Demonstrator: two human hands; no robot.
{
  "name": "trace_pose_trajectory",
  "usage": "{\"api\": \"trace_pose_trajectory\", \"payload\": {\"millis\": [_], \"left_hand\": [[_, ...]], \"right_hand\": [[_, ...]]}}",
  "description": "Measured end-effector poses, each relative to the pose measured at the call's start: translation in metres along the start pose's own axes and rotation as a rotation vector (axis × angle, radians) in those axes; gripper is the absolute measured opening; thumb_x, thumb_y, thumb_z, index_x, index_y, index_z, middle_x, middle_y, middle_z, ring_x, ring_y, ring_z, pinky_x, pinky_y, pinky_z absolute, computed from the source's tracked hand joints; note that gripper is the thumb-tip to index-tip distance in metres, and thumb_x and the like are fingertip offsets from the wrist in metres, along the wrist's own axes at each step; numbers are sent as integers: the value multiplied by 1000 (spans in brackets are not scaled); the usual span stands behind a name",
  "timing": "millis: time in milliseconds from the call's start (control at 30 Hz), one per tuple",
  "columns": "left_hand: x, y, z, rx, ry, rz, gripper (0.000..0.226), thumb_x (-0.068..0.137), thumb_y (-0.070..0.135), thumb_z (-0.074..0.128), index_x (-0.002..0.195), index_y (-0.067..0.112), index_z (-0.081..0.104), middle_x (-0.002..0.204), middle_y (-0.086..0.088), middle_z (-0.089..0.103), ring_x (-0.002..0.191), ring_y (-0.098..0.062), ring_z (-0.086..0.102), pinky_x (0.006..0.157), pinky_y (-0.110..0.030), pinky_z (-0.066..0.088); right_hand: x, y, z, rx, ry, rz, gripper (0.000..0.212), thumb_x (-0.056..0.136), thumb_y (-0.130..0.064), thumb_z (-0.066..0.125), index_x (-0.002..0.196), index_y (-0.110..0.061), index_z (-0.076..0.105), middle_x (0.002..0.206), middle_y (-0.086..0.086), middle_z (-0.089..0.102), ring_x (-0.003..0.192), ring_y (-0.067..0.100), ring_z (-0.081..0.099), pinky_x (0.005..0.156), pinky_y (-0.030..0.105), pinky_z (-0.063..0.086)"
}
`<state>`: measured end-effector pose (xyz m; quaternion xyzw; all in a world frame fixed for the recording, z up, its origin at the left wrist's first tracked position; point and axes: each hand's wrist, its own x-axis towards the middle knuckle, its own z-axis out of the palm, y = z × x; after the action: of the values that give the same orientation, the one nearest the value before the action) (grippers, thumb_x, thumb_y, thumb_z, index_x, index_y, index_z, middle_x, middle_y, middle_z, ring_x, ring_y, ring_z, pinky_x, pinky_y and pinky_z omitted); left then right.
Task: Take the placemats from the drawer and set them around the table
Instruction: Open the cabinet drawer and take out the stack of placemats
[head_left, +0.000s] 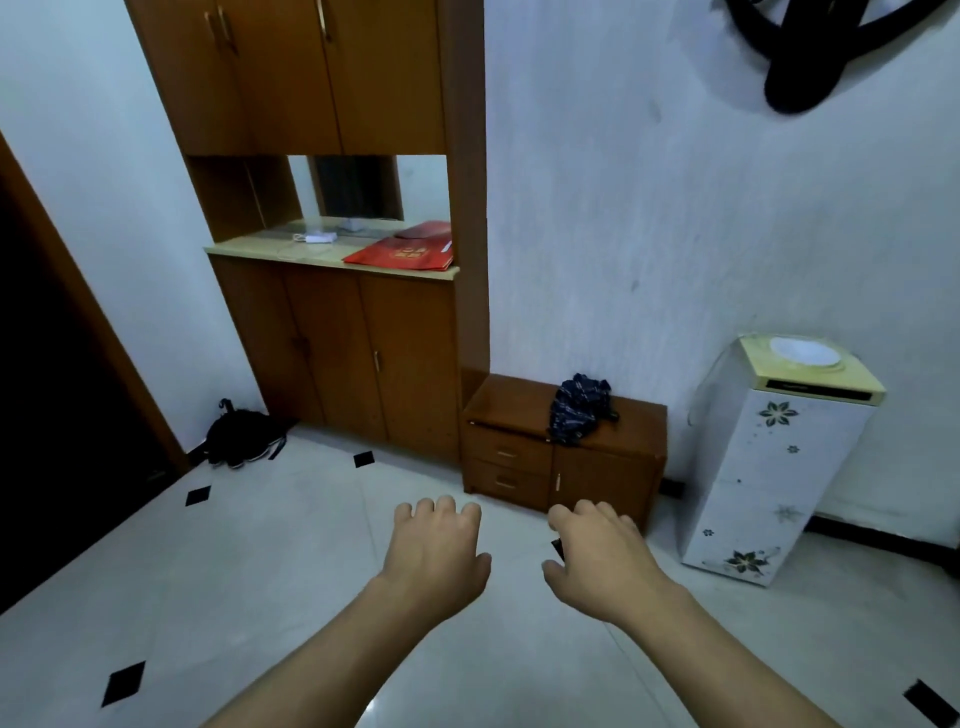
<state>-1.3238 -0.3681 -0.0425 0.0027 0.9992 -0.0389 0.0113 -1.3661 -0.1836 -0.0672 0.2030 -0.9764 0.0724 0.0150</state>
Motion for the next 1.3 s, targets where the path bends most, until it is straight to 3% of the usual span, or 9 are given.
{"api": "trace_pose_trajectory", "payload": {"millis": [433, 800, 1033, 1300], "left_hand": [[307, -101, 23, -23, 19, -31, 38, 86, 49, 49, 110, 20, 51, 107, -9, 59, 102, -32, 54, 88, -45, 38], [548, -200, 68, -101, -4, 183, 37, 87, 48, 51, 113, 22, 49, 113, -7, 57, 108, -30, 53, 91, -45, 38], [678, -239, 92, -114, -28, 336, 37, 87, 51, 51, 114, 25, 52, 111, -4, 59, 105, -26, 54, 89, -41, 39], [785, -219, 141, -148, -116, 360, 35, 87, 50, 51, 113, 26, 51, 111, -3, 59, 104, -25, 54, 89, -41, 42]], "right_hand": [[330, 38, 19, 42, -63, -63, 25, 82, -46, 53, 98, -28, 46, 104, 2, 54, 102, 26, 49, 84, 42, 42], [549, 37, 71, 52, -116, 166, 38, 84, -48, 57, 115, -27, 49, 110, 2, 54, 107, 25, 49, 96, 44, 42], [636, 51, 92, 106, -117, 324, 35, 85, -46, 56, 109, -23, 49, 104, 5, 54, 101, 26, 50, 85, 41, 45], [713, 123, 140, 167, -204, 395, 31, 86, -45, 56, 104, -21, 49, 104, 6, 54, 101, 27, 50, 85, 41, 45]]}}
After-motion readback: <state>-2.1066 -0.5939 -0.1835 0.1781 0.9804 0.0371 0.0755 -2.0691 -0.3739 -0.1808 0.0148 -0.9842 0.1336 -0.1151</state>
